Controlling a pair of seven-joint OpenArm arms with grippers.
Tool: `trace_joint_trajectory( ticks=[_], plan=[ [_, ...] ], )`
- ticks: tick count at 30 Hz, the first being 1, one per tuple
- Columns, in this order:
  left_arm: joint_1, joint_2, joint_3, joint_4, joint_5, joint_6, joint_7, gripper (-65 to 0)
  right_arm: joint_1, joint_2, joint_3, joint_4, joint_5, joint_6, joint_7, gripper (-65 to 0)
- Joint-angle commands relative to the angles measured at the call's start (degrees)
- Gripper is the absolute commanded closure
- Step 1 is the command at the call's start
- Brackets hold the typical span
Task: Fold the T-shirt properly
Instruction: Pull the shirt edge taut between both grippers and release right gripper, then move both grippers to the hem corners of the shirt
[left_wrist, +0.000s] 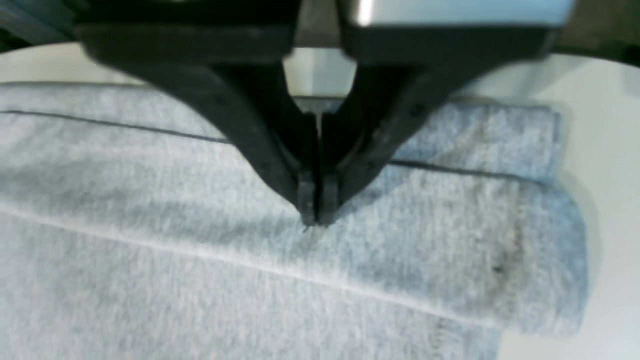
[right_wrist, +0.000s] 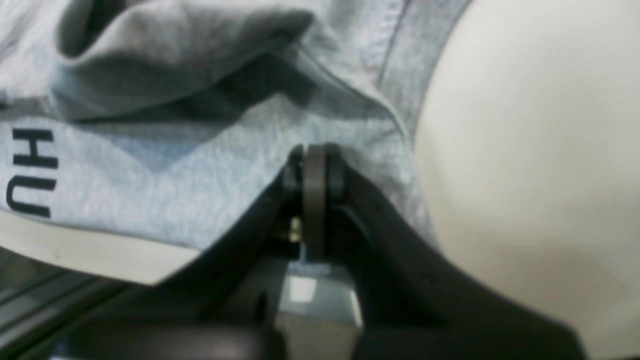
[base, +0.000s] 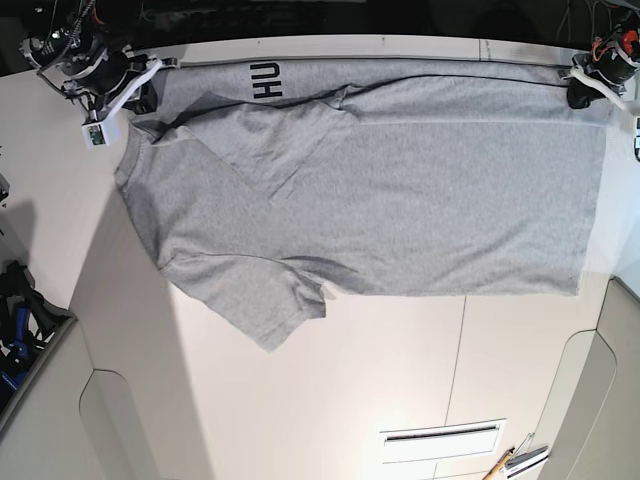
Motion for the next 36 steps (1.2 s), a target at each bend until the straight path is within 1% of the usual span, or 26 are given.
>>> trace_joint_trajectory(
  ticks=[1, 4, 7, 10, 12, 16, 19, 22, 25, 26, 27, 29, 30, 31, 32, 33, 35, 36],
  plan=[
    [1.0, -0.2, 0.3, -0.1, 0.7, -0.6, 4.0, 0.0, -0.7, 0.6, 1.0, 0.9, -0.4, -0.1, 0.0, 0.0],
    [1.2, 0.2, 0.3, -0.1, 0.4, -2.1, 4.9, 0.0, -1.2, 0.6, 2.7, 0.9, -0.3, -0.1, 0.0, 0.0],
    [1.7, 0.6, 0.3, -0.1, -1.2, -2.1, 7.2, 0.0, -1.1, 0.7, 4.0, 0.9, 0.3, -0.1, 0.0, 0.0],
    [2.8, 0.6, 0.3, 0.0, -2.6, -2.3, 7.3, 0.0, -1.1, 0.6, 4.1, 0.9, 1.9, 0.0, 0.0, 0.0],
    [2.9, 0.6, 0.3, 0.0, -2.8, -3.5, 7.4, 0.0, -1.1, 0.6, 4.1, 0.9, 3.2, 0.0, 0.0, 0.0],
    [2.7, 0.6, 0.3, 0.2, -3.2, -3.6, 6.8, 0.0, -1.0, 0.6, 4.1, 1.2, 3.7, 0.4, 0.1, 0.0],
    [2.6, 0.6, 0.2, 2.8, -3.2, -6.3, 5.3, 0.0, -0.5, 0.6, 4.1, 2.7, 3.7, 0.3, 0.1, 0.0],
    [2.5, 0.6, -1.3, 7.2, -3.1, -6.4, 5.1, 0.0, 0.2, 0.6, 4.1, 5.7, 3.7, 0.3, 0.0, 0.0],
    [2.6, 0.6, -4.3, 11.9, -3.1, -6.4, 5.1, 0.0, 1.0, 0.6, 4.1, 10.1, 3.7, -0.5, 0.0, 0.0],
    [2.6, 0.6, -5.6, 13.3, -3.1, -6.4, 5.1, -3.4, 1.4, 0.6, 4.1, 11.7, 3.7, -0.7, 0.1, 0.0],
    [2.6, 0.6, -6.9, 14.6, -3.1, -6.4, 5.1, -8.7, 2.0, 0.6, 4.1, 13.2, 3.7, -0.7, 0.1, -1.8],
    [2.5, 0.6, -9.5, 16.9, -3.2, -6.4, 5.1, -20.1, 3.7, 0.6, 4.1, 15.8, 3.2, -0.7, 0.5, -9.6],
    [2.5, 0.6, -10.7, 17.9, -3.2, -6.4, 5.1, -23.9, 4.8, 0.6, 4.1, 16.7, 2.6, -0.7, 1.0, -12.8],
    [2.6, 0.6, -11.8, 18.8, -3.2, -6.4, 5.1, -25.5, 6.1, 0.6, 4.1, 17.1, 1.6, -0.7, 1.9, -15.3],
    [2.5, 0.6, -12.7, 19.4, -3.2, -6.4, 5.1, -25.6, 7.5, 0.6, 4.1, 17.1, 0.4, -0.7, 3.1, -18.0],
    [2.6, 0.6, -13.4, 19.8, -3.2, -6.4, 4.9, -25.6, 9.0, 0.6, 4.1, 16.8, -1.1, -0.7, 4.0, -21.9],
    [2.6, 0.6, -14.2, 19.8, -3.2, -6.4, 4.9, -25.6, 12.0, 1.5, 4.1, 15.4, -3.1, -0.7, 5.0, -32.9],
    [2.6, 0.6, -14.2, 19.8, -3.2, -6.4, 4.8, -25.6, 13.6, 2.3, 4.1, 13.9, -4.2, -0.7, 5.8, -36.0]
  ],
)
